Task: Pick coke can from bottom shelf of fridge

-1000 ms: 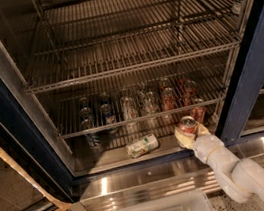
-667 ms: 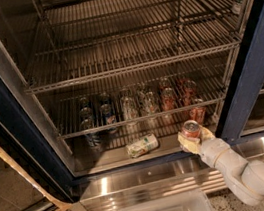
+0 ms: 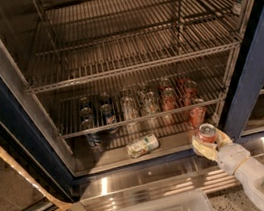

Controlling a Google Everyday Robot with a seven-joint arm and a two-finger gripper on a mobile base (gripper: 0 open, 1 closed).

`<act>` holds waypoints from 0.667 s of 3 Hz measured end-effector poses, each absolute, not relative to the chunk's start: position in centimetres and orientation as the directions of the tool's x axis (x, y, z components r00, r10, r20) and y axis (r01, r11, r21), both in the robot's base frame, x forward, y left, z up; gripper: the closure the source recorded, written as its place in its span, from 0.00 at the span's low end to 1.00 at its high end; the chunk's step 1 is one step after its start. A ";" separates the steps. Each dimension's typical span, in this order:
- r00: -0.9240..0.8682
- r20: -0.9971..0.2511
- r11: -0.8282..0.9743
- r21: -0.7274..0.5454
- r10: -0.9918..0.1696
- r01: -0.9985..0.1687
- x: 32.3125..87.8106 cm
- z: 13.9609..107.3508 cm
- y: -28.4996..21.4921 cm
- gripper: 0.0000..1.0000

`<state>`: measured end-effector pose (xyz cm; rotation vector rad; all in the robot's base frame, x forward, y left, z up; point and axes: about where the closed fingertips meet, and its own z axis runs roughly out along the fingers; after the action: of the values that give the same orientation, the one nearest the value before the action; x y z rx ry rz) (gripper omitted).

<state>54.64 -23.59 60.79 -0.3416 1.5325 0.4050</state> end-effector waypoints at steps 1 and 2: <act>0.061 -0.997 0.907 0.012 0.042 -0.422 52.3 63.1 -25.7 1.00; 0.108 -0.994 0.926 -0.018 0.024 -0.377 51.1 65.3 -27.5 1.00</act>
Offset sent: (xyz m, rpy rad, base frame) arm -0.0534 -0.0650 0.0692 -0.0299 -0.1618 -0.1587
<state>51.07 -27.49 65.28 -0.2966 1.4381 0.3011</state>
